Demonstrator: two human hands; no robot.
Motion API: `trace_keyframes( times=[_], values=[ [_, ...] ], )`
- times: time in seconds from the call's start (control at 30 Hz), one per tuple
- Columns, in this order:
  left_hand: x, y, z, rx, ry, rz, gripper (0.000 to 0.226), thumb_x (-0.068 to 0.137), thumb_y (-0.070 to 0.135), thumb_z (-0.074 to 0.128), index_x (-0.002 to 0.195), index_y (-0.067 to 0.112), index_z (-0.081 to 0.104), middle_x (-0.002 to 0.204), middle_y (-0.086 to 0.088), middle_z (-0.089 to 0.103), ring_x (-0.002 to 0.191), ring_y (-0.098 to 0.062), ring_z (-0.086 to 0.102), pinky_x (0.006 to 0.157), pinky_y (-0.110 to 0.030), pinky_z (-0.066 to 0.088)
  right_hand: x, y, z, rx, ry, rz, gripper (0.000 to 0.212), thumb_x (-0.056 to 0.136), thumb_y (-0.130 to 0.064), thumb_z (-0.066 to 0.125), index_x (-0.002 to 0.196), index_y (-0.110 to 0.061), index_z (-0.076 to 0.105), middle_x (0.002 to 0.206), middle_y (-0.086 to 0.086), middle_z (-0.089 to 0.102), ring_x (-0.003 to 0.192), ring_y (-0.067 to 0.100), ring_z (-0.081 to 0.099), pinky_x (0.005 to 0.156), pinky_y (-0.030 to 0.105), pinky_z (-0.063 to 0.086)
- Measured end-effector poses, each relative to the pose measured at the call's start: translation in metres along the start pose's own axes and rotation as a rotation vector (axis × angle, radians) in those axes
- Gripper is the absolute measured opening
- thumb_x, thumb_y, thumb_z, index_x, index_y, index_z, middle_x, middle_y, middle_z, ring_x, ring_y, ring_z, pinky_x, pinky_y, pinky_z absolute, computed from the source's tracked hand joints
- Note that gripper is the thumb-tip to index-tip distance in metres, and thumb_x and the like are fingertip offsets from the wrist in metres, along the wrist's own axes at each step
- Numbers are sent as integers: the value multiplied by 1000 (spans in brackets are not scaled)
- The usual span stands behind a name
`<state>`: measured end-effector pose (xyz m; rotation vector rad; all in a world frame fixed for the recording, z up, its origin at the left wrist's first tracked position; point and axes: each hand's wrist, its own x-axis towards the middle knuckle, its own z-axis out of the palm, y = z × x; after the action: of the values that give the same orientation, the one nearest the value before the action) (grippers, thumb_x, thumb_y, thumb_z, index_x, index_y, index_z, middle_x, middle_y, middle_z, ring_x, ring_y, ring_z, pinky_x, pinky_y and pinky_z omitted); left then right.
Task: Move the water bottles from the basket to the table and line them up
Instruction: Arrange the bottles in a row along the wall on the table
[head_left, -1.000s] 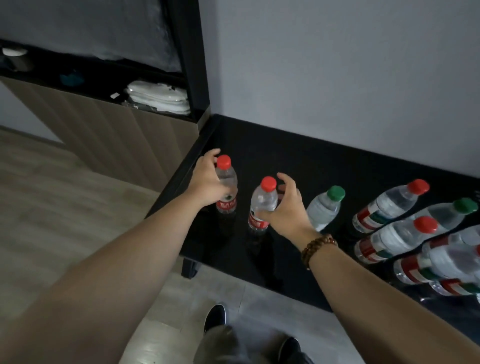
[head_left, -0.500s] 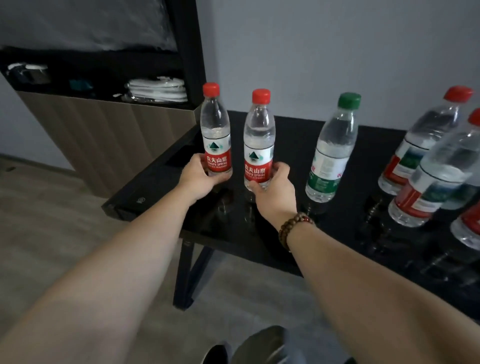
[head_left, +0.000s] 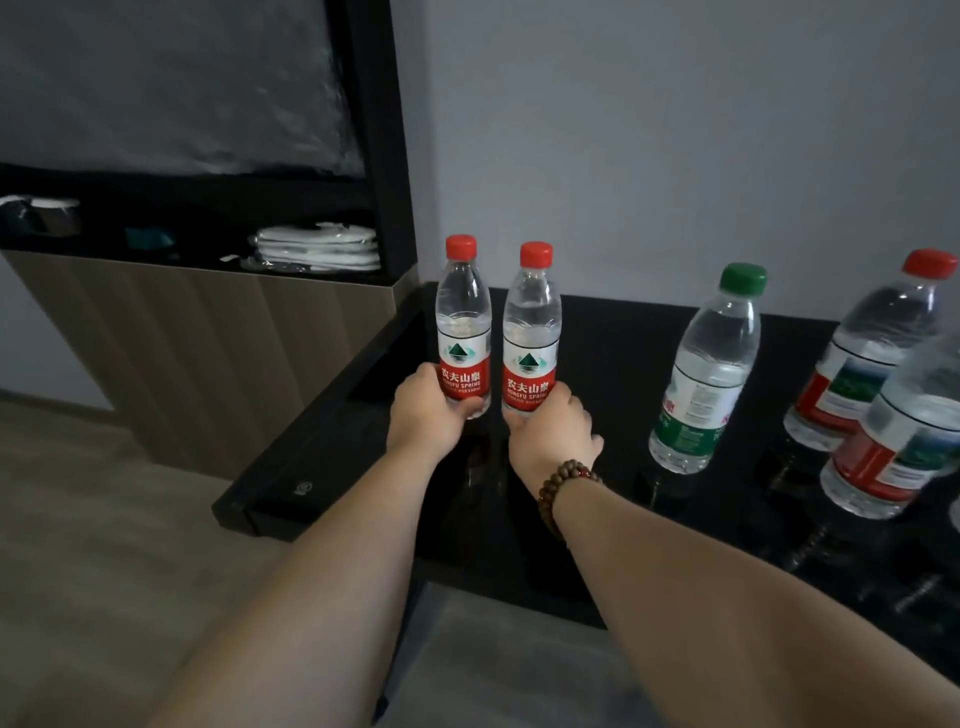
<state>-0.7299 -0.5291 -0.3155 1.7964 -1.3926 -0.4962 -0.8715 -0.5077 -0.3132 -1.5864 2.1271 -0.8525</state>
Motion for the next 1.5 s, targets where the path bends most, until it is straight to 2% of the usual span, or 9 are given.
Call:
trace_keyframes(
  times=[0.2, 0.37, 0.5, 0.67, 0.87, 1.1, 1.4, 1.43, 1.5],
  values=[
    [75, -8, 24, -2, 28, 25, 53, 77, 37, 86, 120, 18, 61, 117, -1, 69, 109, -24, 67, 94, -47, 55, 56, -30, 38, -120, -15, -73, 55, 96, -47, 60, 138, -16, 41, 135, 4, 57, 126, 24, 53, 106, 44, 40],
    [134, -6, 47, -22, 35, 69, 47, 83, 31, 81, 124, 19, 62, 120, 0, 68, 112, -22, 65, 95, -43, 54, 110, -53, 65, -146, 52, -41, 58, 92, -50, 66, 134, -16, 45, 131, 2, 61, 122, 22, 58, 104, 41, 41],
    [185, -4, 66, -3, 51, 49, 48, 84, 35, 80, 125, 20, 60, 120, -2, 68, 111, -26, 65, 94, -48, 54, 165, -66, 80, -159, 21, -43, 57, 94, -49, 65, 135, -15, 45, 133, 4, 59, 125, 23, 55, 107, 41, 39],
    [244, 3, 88, 186, 76, 40, 46, 86, 43, 76, 124, 22, 60, 120, -3, 67, 114, -27, 62, 100, -47, 44, 231, -75, 104, -135, 51, -20, 55, 92, -49, 67, 131, -16, 46, 131, 3, 60, 123, 23, 57, 107, 42, 40],
    [302, 8, 110, 207, 39, 40, 51, 89, 45, 73, 130, 21, 56, 125, -5, 66, 117, -29, 60, 102, -48, 41, 295, -89, 123, -78, 42, 37, 56, 90, -48, 71, 131, -16, 50, 126, 4, 63, 118, 24, 60, 106, 44, 40],
    [334, 10, 130, 239, 42, 58, 50, 92, 46, 69, 131, 20, 53, 124, -8, 65, 116, -31, 60, 102, -48, 41, 337, -91, 136, -92, 62, 58, 52, 93, -50, 65, 131, -16, 50, 124, 4, 64, 115, 25, 63, 105, 47, 39],
    [342, 5, 131, 84, 12, 61, 50, 84, 40, 79, 124, 22, 56, 121, -6, 66, 113, -31, 63, 100, -51, 50, 339, -92, 139, -48, 83, 64, 51, 91, -51, 67, 127, -19, 52, 116, 1, 65, 107, 22, 64, 103, 45, 41],
    [341, 7, 128, 73, -3, 50, 52, 82, 39, 80, 123, 21, 54, 121, -6, 65, 113, -31, 63, 98, -50, 51, 337, -92, 137, -20, 88, 65, 53, 90, -51, 70, 127, -19, 52, 116, 1, 65, 107, 22, 64, 103, 45, 40],
    [337, 10, 119, 117, -44, 41, 56, 81, 34, 83, 125, 19, 52, 121, -8, 63, 113, -31, 63, 96, -48, 54, 330, -94, 133, 38, 98, 93, 69, 85, -50, 76, 138, -16, 47, 125, 3, 64, 115, 22, 62, 105, 44, 41]
  ],
)
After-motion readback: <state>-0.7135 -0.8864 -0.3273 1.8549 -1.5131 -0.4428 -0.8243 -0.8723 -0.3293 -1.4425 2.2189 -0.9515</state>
